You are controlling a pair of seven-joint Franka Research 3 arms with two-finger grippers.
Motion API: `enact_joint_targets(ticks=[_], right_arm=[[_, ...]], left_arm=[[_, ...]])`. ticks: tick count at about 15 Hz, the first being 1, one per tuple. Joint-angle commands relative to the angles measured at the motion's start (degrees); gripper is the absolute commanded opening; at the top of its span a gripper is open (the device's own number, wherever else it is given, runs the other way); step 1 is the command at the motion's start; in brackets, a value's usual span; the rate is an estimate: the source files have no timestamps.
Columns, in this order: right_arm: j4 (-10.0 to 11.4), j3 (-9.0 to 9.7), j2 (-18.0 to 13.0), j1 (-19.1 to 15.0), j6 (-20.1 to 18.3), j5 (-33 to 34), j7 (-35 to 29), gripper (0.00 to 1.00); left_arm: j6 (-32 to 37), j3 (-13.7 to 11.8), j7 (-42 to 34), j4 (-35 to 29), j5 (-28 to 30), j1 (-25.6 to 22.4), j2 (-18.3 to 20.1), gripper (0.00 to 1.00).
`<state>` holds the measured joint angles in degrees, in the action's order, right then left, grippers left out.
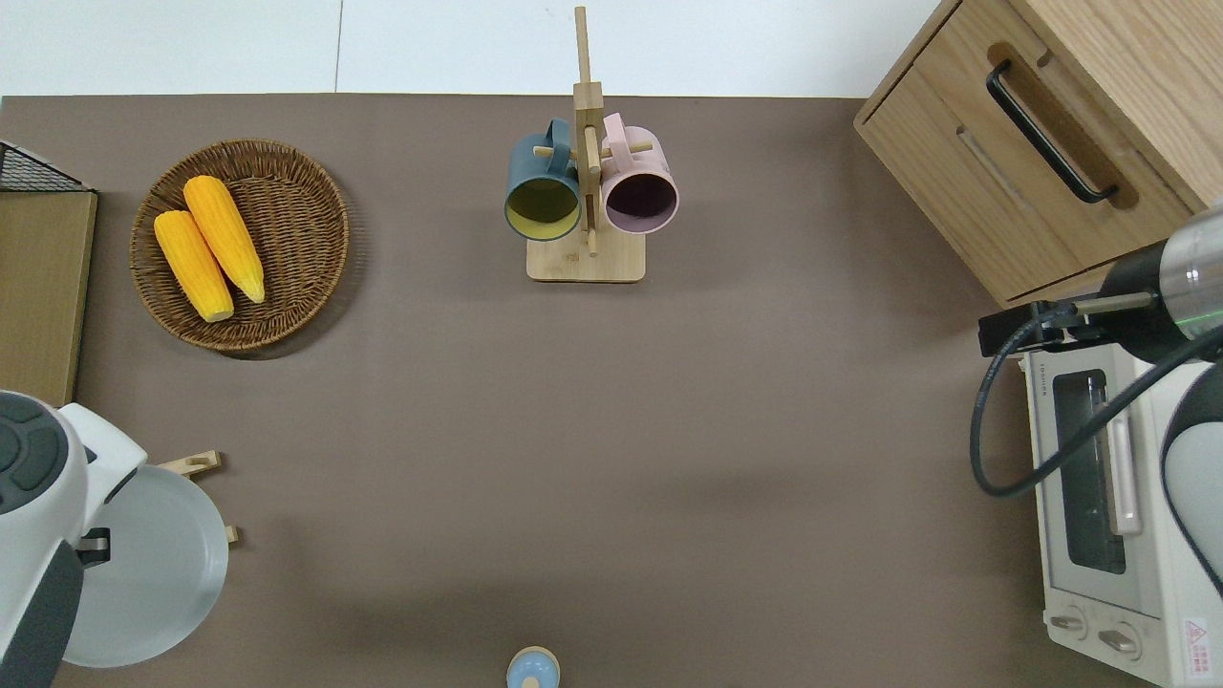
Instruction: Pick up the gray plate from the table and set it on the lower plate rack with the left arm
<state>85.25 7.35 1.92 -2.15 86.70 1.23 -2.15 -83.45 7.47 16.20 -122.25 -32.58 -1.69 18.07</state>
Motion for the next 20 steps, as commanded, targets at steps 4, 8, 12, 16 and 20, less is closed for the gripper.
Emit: enact_joint_targets(ticks=[4, 8, 12, 16, 20], right_arm=[[-1.14, 1.17, 0.54, -1.27, -0.92, 0.17, -0.84, 0.983], [-1.23, 1.17, 0.54, -1.27, -0.92, 0.17, -0.75, 0.983], [-1.14, 1.17, 0.54, -1.27, -0.92, 0.17, -0.75, 0.983], [-1.14, 1.17, 0.54, -1.27, -0.92, 0.17, -0.75, 0.983], [-1.23, 1.17, 0.54, -1.27, -0.92, 0.17, -0.75, 0.983]], left_arm=[[-2.58, -0.08, 7.34, -3.86, -6.96, 0.81, -0.14, 0.00], [-3.73, -0.08, 8.84, -5.09, -9.86, 0.55, -0.66, 0.00], [-6.63, -0.08, 15.70, -7.82, -11.89, 0.64, -0.93, 0.00], [-8.65, -0.17, 18.25, -9.49, -13.03, 0.20, -1.45, 0.00], [-11.37, -0.61, 21.24, -11.51, -15.05, 0.11, -1.54, 0.00]])
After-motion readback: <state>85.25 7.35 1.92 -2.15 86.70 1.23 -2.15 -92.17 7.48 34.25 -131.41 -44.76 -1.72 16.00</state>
